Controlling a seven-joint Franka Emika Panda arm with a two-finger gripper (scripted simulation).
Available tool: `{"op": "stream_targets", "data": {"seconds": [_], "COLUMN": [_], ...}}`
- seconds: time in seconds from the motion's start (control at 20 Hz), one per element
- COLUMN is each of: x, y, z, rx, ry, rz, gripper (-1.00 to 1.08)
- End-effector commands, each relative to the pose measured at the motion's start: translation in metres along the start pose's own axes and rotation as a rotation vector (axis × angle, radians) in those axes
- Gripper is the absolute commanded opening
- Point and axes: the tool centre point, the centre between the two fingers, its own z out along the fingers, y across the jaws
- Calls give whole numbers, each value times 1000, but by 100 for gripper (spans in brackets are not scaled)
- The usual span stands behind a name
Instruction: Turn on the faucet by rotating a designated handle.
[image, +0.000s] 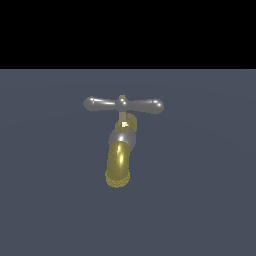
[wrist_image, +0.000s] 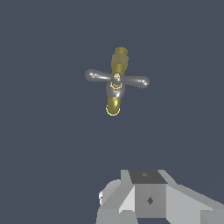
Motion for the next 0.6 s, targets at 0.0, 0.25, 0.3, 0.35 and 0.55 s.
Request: {"op": "stream_targets", "data": {"seconds": [0.0,0.25,0.3,0.35,0.55], "x": [0,0,0,0,1], "y": [0,1,2,3,7], "z": [0,4,5,7,17], "rx": [0,0,1,1,2], "ry": [0,-1,-1,-2,-4], "rz": [0,-16,-23,-31,-76], "gripper": [-100,-100,-100,-100,-100]}}
